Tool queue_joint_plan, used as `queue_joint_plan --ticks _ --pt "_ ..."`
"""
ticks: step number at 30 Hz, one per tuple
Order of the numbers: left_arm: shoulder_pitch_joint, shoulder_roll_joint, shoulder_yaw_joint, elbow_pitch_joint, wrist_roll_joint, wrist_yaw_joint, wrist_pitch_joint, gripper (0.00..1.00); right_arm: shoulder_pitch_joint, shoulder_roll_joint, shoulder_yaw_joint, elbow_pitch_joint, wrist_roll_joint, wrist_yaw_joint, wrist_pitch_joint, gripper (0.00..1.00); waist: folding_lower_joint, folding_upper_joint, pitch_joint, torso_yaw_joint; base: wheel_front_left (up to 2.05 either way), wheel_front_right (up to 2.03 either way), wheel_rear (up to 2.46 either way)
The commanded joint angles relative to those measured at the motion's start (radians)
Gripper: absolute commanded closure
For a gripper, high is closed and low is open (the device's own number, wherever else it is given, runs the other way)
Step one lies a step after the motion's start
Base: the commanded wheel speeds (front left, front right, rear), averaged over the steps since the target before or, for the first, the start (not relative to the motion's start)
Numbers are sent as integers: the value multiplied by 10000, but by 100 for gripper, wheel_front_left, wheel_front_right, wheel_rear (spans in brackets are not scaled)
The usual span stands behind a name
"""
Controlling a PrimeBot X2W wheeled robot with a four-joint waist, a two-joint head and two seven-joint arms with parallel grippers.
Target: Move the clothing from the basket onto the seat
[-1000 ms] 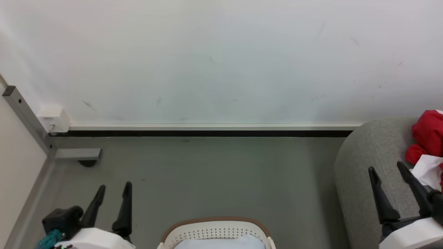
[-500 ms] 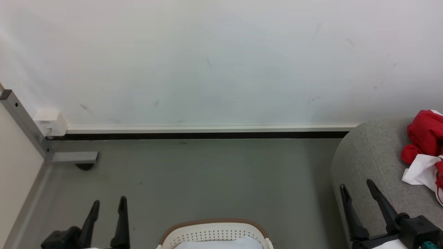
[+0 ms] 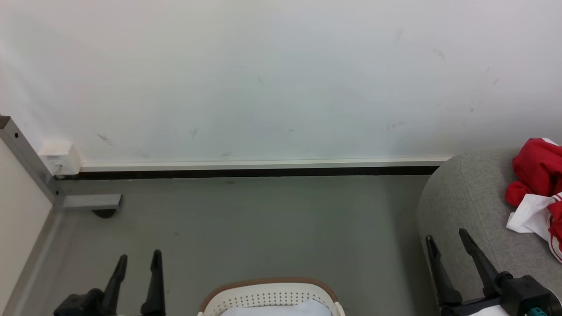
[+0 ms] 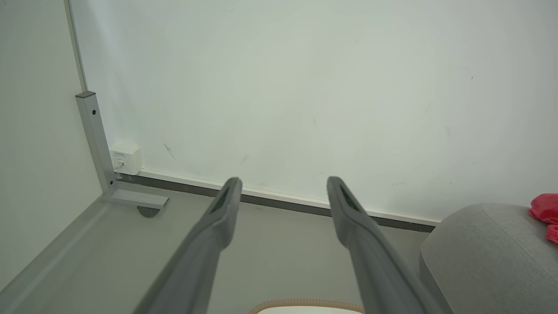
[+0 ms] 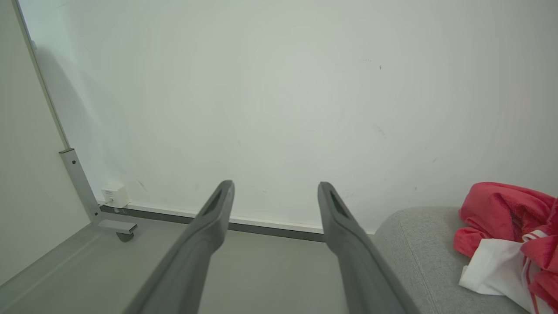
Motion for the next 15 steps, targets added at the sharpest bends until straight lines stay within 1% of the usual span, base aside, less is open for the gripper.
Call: queue_joint_plan --ticks 1,5,6,10,15 --pt "126 -29 83 62 121 -52 -20 0 -154 20 -10 23 15 -23 -54 0 0 -1 1 1 0 0 0" --pt "146 -133 191 156 205 -173 -20 0 -182 47 -27 60 23 -23 -76 0 0 -1 -9 3 0 0 0" --pt "13 -131 170 149 128 -165 3 100 -77 34 -15 37 5 0 -9 100 0 -1 -8 1 0 0 0" --pt "105 -328 80 403 15 -194 36 100 133 40 14 288 125 2 19 100 0 -1 -5 1 0 0 0" --pt "8 -468 304 477 -780 -381 285 100 72 32 -109 350 1135 1 179 100 0 -1 10 11 0 0 0"
